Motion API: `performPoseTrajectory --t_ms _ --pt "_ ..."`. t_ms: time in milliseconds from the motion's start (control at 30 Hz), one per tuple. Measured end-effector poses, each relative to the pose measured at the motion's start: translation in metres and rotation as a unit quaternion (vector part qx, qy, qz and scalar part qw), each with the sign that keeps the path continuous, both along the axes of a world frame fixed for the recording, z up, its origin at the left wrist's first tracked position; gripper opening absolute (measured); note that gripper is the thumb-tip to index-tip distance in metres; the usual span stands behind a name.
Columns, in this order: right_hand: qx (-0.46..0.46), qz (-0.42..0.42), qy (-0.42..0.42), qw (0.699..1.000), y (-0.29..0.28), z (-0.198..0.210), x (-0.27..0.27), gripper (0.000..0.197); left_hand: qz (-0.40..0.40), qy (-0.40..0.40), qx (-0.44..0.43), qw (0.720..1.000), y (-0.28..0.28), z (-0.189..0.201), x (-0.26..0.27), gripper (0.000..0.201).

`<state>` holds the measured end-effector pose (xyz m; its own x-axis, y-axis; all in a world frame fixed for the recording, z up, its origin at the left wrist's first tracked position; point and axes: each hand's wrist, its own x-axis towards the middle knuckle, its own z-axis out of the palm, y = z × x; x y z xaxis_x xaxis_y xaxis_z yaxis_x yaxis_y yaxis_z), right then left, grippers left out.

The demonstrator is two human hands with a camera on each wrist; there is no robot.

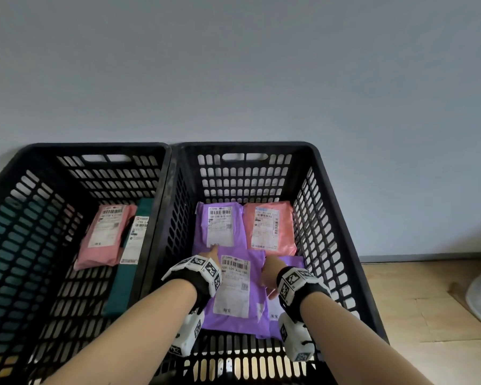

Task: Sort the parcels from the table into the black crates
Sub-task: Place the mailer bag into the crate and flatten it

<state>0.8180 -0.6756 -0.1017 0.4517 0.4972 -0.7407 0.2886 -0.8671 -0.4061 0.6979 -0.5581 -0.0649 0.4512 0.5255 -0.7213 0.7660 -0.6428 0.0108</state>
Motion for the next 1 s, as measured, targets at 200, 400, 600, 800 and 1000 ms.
performPoseTrajectory --t_ms 200,400,600,800,1000 --pt "-0.033 0.033 0.003 0.999 -0.001 -0.014 -0.011 0.04 -0.014 0.004 -0.02 1.0 -0.007 -0.014 -0.011 0.062" --pt "-0.056 0.098 -0.023 0.993 0.001 -0.03 -0.019 0.029 0.042 0.036 -0.043 0.998 -0.014 -0.029 -0.018 0.066" --pt "-0.046 0.116 -0.075 0.989 0.005 -0.038 -0.03 0.025 0.079 0.04 0.024 0.996 -0.036 -0.038 -0.02 0.079" --pt "0.058 0.07 -0.153 0.984 0.001 -0.034 -0.038 0.048 -0.023 -0.023 0.053 0.998 -0.054 -0.047 -0.01 0.087" --pt "-0.042 0.174 -0.172 0.969 -0.008 -0.018 -0.035 0.093 0.024 -0.011 -0.049 0.998 -0.06 -0.062 -0.008 0.114"
